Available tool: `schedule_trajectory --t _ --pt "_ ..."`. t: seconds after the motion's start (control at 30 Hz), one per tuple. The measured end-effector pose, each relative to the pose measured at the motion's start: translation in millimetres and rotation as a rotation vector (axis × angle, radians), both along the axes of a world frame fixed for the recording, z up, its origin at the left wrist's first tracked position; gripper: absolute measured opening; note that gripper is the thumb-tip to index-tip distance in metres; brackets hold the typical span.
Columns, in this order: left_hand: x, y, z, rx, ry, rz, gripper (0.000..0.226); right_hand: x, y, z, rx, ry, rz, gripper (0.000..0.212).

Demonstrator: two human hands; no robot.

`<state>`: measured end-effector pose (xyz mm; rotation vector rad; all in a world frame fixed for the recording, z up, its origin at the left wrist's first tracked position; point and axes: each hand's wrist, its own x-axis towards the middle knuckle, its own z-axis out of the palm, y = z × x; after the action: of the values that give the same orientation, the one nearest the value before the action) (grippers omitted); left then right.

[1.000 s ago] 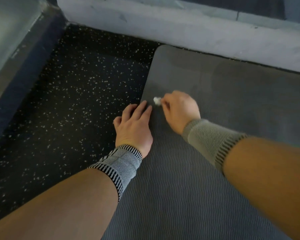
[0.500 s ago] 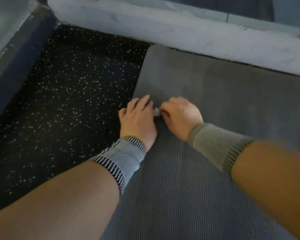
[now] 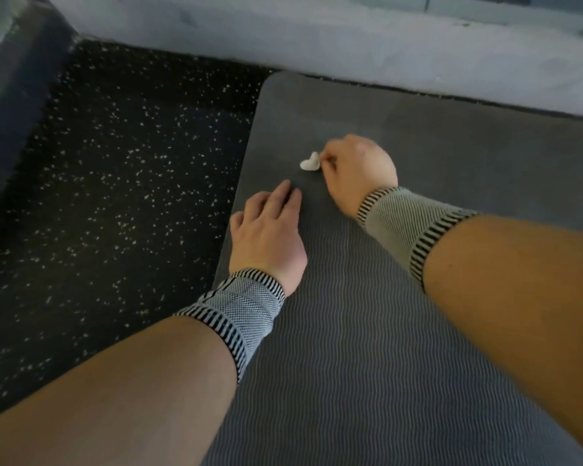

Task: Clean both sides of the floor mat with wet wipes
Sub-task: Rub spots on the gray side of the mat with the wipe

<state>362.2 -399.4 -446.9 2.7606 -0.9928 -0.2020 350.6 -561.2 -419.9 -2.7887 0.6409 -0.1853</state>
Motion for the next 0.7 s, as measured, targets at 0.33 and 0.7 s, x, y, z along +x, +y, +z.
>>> schedule_trajectory --t 0.33,0.7 --pt "0 1 3 -0.012 0.012 -0.022 0.059 -11 -9 2 -0.048 0.007 0.029 0.023" --pt "-2 0 6 0.032 0.018 -0.037 0.06 -38 -13 2 -0.024 -0.036 -0.002 0.022"
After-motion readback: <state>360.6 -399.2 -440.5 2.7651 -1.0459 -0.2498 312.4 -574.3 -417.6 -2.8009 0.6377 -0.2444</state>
